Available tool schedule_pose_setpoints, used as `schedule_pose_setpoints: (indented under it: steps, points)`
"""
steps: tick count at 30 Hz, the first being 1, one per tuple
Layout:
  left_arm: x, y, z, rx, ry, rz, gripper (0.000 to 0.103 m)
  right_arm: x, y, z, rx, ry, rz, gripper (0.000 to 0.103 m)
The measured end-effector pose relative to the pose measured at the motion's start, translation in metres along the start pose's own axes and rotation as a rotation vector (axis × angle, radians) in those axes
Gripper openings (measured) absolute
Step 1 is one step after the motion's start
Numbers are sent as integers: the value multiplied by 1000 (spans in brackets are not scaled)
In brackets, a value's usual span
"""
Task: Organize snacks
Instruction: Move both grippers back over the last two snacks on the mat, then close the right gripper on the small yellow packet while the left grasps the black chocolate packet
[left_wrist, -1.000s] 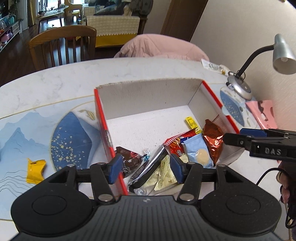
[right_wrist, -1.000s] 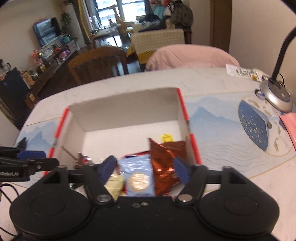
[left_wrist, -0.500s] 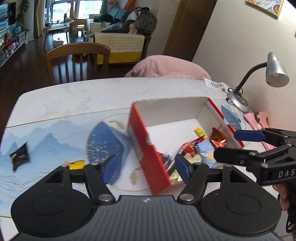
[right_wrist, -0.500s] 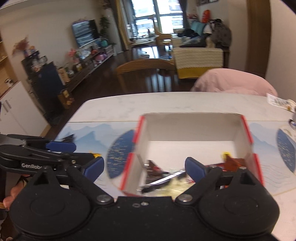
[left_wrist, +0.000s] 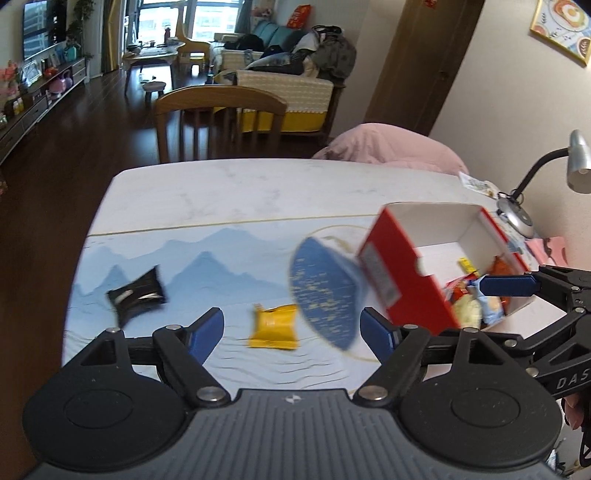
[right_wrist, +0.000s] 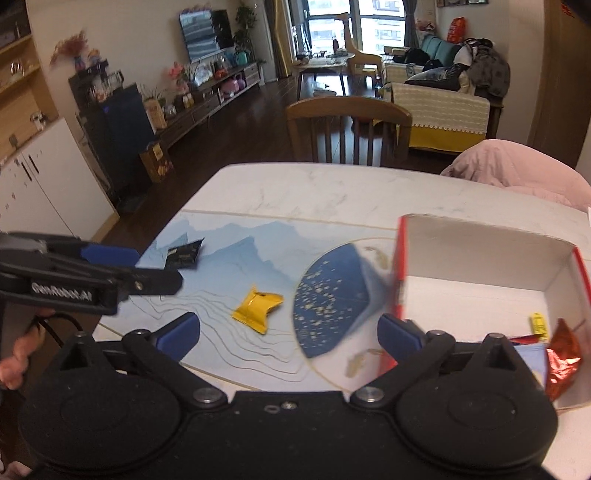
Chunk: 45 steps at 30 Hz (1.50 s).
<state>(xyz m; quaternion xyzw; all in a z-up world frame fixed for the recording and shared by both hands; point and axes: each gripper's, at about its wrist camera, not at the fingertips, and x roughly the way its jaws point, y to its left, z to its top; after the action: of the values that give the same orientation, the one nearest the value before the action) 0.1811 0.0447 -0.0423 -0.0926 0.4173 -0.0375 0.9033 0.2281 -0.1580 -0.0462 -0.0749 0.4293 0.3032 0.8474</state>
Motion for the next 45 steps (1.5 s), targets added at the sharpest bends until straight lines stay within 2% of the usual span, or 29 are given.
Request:
schedule_pose_setpoints:
  steps: [8, 14, 18, 25, 28, 31, 37, 45]
  points:
    - [11, 64, -10, 48, 43, 1, 81, 52, 34, 1, 44, 70, -17, 103]
    - [29, 100, -1, 112, 88, -30, 81, 84, 53, 11, 73, 99, -29, 102]
    - [49, 115, 8, 179, 123, -15, 81, 109, 60, 14, 99, 127, -45, 102]
    - [94, 134, 20, 295, 206, 13, 81, 155, 65, 15, 122, 194, -113, 99]
    - [114, 144, 24, 283, 250, -2, 81, 169, 62, 15, 147, 213, -143, 98]
    - [132, 147, 26, 299, 276, 15, 81, 180, 59, 15, 177, 231, -166, 97]
    - [151, 144, 26, 330, 293, 29, 81, 196, 58, 14, 176, 247, -208, 94]
    - [163, 147, 26, 303, 300, 45, 79, 201, 58, 9, 159, 270, -212, 81]
